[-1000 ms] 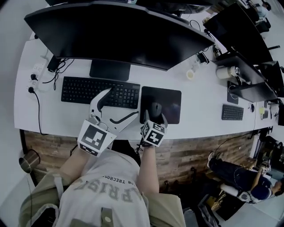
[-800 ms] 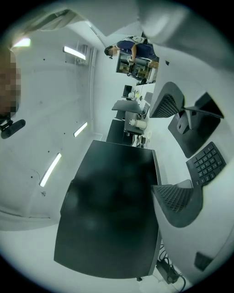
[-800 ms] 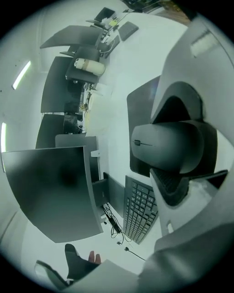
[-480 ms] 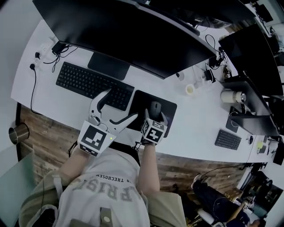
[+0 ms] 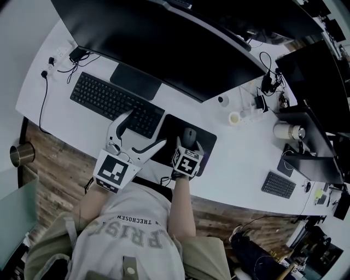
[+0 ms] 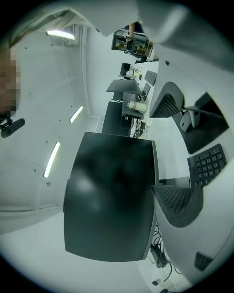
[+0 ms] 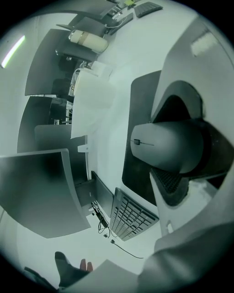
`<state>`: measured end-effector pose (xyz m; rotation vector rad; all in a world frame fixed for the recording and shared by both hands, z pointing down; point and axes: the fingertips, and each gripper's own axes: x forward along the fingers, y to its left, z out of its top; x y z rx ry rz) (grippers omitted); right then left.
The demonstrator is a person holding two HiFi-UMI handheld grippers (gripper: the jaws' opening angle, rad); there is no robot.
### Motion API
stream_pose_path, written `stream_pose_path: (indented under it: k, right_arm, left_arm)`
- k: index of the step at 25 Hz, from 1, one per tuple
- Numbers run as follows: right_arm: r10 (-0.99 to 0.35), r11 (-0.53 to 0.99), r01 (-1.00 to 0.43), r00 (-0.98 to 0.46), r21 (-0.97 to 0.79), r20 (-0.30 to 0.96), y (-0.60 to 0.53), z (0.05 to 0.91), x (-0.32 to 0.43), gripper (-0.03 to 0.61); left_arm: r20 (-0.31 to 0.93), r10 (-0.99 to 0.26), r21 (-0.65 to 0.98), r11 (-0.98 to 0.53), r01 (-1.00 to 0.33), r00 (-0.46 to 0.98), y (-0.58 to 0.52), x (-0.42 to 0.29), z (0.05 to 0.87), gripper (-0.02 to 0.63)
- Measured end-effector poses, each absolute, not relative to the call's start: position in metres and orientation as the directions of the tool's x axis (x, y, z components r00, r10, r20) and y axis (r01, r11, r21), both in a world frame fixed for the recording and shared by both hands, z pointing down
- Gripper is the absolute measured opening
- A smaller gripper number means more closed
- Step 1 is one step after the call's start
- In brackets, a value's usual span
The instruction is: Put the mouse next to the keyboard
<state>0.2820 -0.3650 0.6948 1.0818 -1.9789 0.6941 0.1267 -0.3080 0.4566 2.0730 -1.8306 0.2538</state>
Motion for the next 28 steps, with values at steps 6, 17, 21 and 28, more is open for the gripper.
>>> stream_pose_path:
  k: [6, 17, 21, 28]
  right_arm:
    - [-0.471, 0.484, -0.864, -0.39, -0.138, 0.792, -0.365, 0.685, 0.279, 0.327]
    - [-0.773, 0.53, -0.82, -0.572, -0.215, 0.274, -0.369, 0.509, 0.268, 0.327]
    - [-0.833, 0.519, -0.835, -0.542, -0.183, 0.111, -0.351, 0.444, 0.268, 0.325]
    - [-0.872, 0.49, -0.868, -0.489, -0.076, -0.031, -0.313, 0.375, 0.257, 0.197]
  left_arm:
    - [0.363, -0.92, 0.144, -0.101, -0.984, 0.148, -0.304, 0.124, 0.454, 0.439]
    - [0.28, -0.941, 0.101, -0.167, -0.981, 0.189, -0.296, 0.102, 0.42, 0.437]
    - [0.204, -0.956, 0.075, -0.201, -0.977, 0.213, -0.29, 0.09, 0.396, 0.436]
    - [0.091, -0.959, 0.036, -0.267, -0.963, 0.269, -0.28, 0.075, 0.361, 0.353]
